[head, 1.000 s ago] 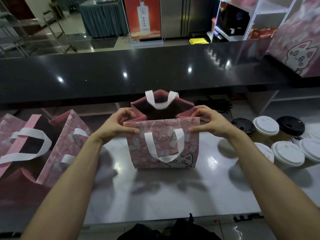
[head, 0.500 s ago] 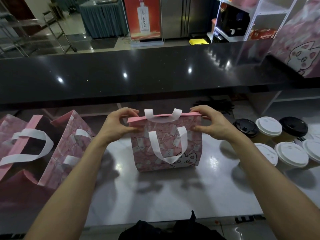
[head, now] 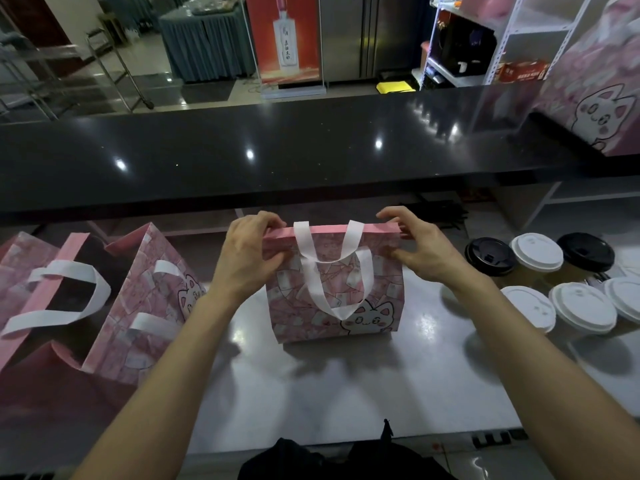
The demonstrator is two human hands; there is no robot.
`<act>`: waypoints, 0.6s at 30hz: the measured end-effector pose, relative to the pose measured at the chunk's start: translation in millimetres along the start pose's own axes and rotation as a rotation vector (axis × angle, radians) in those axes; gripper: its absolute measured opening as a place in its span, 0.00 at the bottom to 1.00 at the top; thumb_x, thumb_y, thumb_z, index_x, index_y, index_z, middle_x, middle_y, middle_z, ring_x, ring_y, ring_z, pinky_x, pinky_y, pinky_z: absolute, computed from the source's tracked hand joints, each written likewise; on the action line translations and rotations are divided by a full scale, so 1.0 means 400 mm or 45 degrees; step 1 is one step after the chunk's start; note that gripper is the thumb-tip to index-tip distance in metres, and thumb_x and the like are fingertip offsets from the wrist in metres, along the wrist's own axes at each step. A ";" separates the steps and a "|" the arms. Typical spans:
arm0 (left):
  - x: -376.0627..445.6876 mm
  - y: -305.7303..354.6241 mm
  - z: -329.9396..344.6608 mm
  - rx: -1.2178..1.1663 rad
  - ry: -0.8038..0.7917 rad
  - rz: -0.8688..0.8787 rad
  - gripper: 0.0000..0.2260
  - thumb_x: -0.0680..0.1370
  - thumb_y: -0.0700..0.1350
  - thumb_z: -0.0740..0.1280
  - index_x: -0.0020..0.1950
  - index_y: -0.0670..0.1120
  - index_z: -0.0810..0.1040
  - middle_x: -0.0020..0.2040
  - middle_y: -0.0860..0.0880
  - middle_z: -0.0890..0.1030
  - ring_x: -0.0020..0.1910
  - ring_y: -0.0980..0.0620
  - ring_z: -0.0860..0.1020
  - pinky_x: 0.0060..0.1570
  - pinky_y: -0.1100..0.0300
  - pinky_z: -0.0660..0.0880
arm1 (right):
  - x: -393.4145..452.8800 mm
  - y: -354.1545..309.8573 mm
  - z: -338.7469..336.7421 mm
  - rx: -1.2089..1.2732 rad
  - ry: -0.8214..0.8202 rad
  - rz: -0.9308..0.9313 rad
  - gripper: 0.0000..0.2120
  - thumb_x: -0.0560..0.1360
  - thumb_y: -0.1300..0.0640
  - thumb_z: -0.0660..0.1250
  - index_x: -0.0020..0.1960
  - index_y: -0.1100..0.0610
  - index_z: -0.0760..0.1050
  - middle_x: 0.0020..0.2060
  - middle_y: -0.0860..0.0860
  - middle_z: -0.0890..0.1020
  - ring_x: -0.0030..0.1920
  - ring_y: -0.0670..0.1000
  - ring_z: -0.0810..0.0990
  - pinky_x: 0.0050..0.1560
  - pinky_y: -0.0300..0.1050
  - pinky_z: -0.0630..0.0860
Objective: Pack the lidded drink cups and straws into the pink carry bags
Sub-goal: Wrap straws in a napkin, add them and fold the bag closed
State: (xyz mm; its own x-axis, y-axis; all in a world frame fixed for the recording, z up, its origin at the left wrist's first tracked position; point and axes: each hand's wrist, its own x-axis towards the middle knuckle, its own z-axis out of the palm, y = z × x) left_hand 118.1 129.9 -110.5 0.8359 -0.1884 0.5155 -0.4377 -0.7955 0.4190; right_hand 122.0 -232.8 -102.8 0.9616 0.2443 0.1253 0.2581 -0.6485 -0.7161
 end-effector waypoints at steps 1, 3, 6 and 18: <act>-0.005 -0.007 0.003 0.023 0.031 0.028 0.21 0.72 0.45 0.84 0.60 0.52 0.79 0.57 0.55 0.82 0.59 0.55 0.76 0.65 0.48 0.74 | -0.004 0.002 0.006 -0.048 0.030 -0.028 0.29 0.78 0.53 0.79 0.69 0.32 0.68 0.64 0.43 0.78 0.63 0.51 0.81 0.64 0.57 0.82; -0.012 -0.015 0.005 0.038 0.028 0.064 0.17 0.73 0.46 0.83 0.56 0.50 0.80 0.58 0.54 0.83 0.61 0.51 0.78 0.66 0.47 0.76 | -0.009 0.003 0.017 -0.166 0.064 -0.086 0.27 0.80 0.55 0.76 0.68 0.34 0.67 0.66 0.42 0.74 0.60 0.53 0.81 0.58 0.60 0.83; -0.015 -0.030 -0.007 -0.046 -0.028 0.019 0.18 0.73 0.46 0.83 0.57 0.53 0.79 0.63 0.55 0.81 0.63 0.53 0.78 0.63 0.54 0.79 | -0.009 0.008 0.022 -0.230 0.061 -0.083 0.25 0.81 0.56 0.73 0.66 0.33 0.66 0.64 0.40 0.75 0.56 0.54 0.81 0.53 0.59 0.83; -0.001 -0.039 -0.003 -0.514 -0.028 -0.496 0.15 0.76 0.37 0.78 0.55 0.57 0.86 0.54 0.54 0.86 0.55 0.48 0.82 0.59 0.41 0.82 | 0.002 0.031 0.028 0.188 0.129 0.052 0.13 0.83 0.57 0.73 0.63 0.42 0.80 0.59 0.42 0.84 0.64 0.47 0.82 0.63 0.48 0.82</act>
State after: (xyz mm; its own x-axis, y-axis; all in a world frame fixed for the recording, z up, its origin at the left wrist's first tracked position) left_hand 124.2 143.1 -116.5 0.9660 0.0602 0.2514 -0.1833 -0.5259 0.8306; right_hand 124.9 -232.4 -119.3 0.9774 0.1413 0.1571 0.2091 -0.5416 -0.8142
